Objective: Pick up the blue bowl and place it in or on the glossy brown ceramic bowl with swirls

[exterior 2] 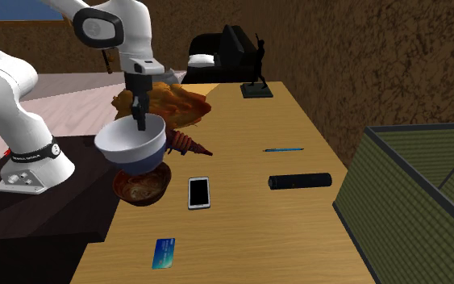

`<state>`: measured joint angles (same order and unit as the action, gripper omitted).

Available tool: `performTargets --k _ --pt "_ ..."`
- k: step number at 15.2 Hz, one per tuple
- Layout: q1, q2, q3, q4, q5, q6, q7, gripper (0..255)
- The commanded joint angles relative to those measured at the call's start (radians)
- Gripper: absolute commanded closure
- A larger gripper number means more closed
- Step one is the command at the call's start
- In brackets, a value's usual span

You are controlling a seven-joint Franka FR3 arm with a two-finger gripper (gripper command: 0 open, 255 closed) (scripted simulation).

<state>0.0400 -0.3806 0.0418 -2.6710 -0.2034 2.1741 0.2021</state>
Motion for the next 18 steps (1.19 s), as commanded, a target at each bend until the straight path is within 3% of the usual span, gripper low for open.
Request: performTargets --k 1,11,18 --pt "-0.003 0.018 0.000 -0.013 -0.006 0.032 0.006 255" --pt "-0.019 0.145 0.005 -0.063 -0.049 0.205 0.055 255" --pt "-0.019 0.145 0.005 -0.063 -0.049 0.205 0.055 255"
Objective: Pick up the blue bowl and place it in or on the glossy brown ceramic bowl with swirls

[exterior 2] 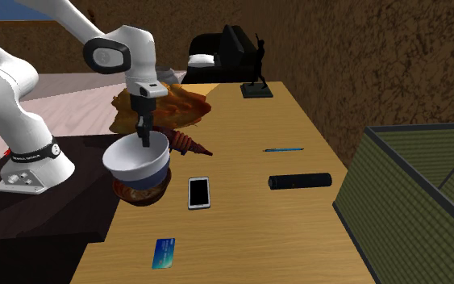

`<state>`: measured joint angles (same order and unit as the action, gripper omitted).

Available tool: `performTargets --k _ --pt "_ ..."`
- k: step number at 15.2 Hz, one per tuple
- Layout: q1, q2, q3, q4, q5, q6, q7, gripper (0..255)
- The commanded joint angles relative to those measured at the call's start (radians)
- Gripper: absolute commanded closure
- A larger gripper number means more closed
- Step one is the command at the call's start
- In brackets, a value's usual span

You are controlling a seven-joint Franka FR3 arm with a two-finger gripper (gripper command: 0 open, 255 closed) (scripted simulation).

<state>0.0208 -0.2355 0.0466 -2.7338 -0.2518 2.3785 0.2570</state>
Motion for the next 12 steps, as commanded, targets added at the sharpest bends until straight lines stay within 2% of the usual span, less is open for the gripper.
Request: performTargets --k 1,2,7,11,12 --pt "0.000 0.000 0.000 0.000 0.000 0.000 0.000 255" --pt "0.000 0.000 0.000 0.000 0.000 0.000 0.000 0" --pt "0.000 0.000 0.000 0.000 0.000 0.000 0.000 0" --pt "0.025 -0.098 0.009 0.060 0.047 -0.157 -0.027 0" --pt "0.025 -0.098 0.009 0.060 0.047 -0.157 -0.027 0"
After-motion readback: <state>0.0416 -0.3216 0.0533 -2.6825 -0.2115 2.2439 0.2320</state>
